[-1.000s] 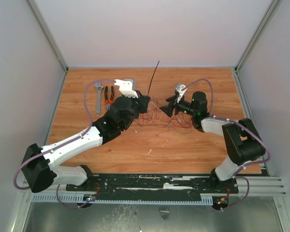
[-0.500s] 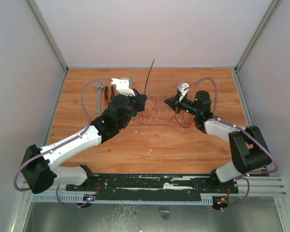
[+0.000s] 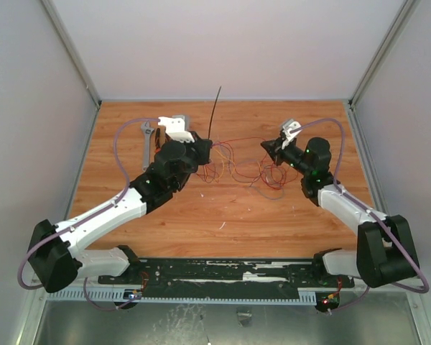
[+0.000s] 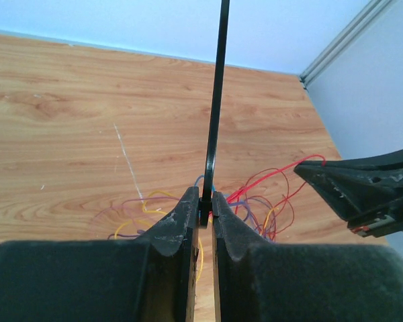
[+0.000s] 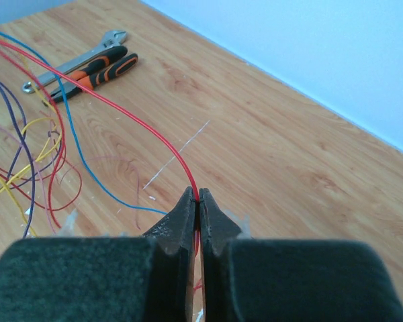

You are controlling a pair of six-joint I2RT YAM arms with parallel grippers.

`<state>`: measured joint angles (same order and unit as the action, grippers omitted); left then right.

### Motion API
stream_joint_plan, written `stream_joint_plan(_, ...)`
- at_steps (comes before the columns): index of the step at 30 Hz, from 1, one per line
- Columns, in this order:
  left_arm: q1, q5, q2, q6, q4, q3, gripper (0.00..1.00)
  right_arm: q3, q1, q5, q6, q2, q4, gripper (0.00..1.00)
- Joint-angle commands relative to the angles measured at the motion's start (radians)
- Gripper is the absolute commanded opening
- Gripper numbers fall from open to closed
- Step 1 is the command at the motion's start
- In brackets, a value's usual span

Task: Zip-tie the wires
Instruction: Tie the cable at the center of the board.

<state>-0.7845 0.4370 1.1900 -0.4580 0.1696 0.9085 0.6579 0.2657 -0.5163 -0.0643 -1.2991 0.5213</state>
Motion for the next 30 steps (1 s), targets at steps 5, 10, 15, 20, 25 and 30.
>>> stream_joint_plan(5, 0.022, 0.021, -0.042, -0.01, -0.005, -0.02, 0.0, -0.024, -0.065, 0.044, 0.055, 0.081, -0.003, 0.0)
stream_joint_plan(10, 0.031, 0.022, -0.058, -0.014, -0.008, -0.032, 0.0, -0.032, -0.111, 0.042, 0.096, 0.096, 0.003, 0.0)
stream_joint_plan(15, 0.037, 0.023, -0.063, -0.016, -0.009, -0.036, 0.0, -0.032, -0.122, 0.003, 0.105, 0.098, 0.004, 0.0)
stream_joint_plan(20, 0.037, 0.016, -0.058, -0.019, -0.006, -0.038, 0.0, -0.014, -0.123, -0.054, 0.115, 0.085, 0.003, 0.0)
stream_joint_plan(25, 0.038, 0.018, -0.062, -0.021, -0.007, -0.044, 0.0, -0.02, -0.123, 0.016, 0.114, 0.095, -0.012, 0.0)
stream_joint_plan(30, 0.04, 0.021, -0.069, -0.026, -0.01, -0.05, 0.0, -0.031, -0.134, 0.072, 0.161, 0.11, -0.003, 0.0)
